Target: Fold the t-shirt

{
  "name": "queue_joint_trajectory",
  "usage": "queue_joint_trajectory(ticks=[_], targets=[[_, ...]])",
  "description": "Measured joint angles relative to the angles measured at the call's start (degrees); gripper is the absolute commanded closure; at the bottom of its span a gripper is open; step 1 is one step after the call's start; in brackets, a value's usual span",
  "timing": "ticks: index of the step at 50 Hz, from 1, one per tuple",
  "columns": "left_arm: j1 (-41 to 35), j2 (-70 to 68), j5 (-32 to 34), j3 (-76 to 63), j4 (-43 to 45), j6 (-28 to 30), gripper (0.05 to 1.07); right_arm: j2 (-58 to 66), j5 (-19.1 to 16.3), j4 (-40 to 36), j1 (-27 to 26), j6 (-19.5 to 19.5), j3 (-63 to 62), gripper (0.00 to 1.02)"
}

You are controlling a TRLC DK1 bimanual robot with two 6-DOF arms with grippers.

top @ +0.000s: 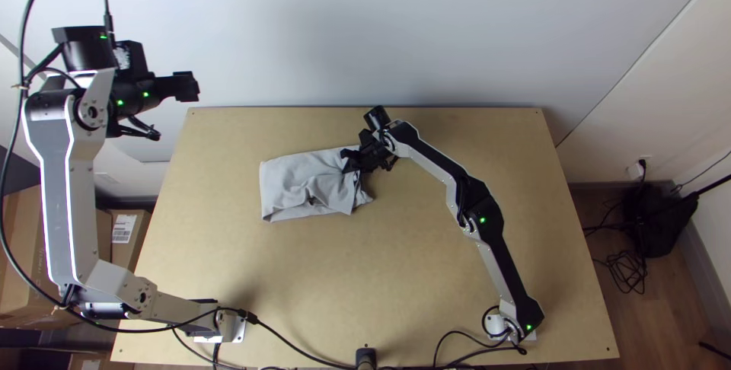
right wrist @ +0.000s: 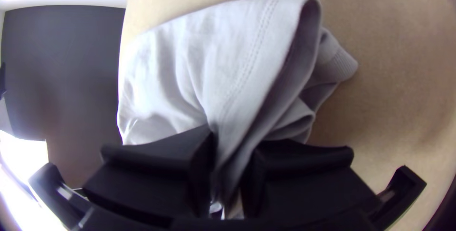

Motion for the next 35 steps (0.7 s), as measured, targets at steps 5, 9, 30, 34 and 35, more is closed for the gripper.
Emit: queue_joint_trajectory(ticks=[5,9,30,34,35], targets=[[2.86,-0.87,1.18,-0.92,0.02,0.85,0.1,-0.02,-0.09,-1.84,-1.03,-1.66,-0.02,1.0],[4.63,-1.57,1.36,-2.27,0.0,1.4,0.1,-0.48,-0.76,-2.05,-2.47,-3.13,-1.55,1.0],[8.48,-1.88,3.1,-3.89,-0.35,3.23,0.1,-10.91,-0.83,-0.44,-24.74,-10.14,-18.91,1.0],[8.5,-1.88,3.52,-3.91,-0.33,3.39,0.1,-11.98,-0.7,0.04,-29.18,-10.75,-20.52,1.0],[8.63,-1.88,4.04,-3.91,-0.31,3.43,0.1,-12.2,-0.68,0.2,-30.29,-10.91,-20.83,1.0]])
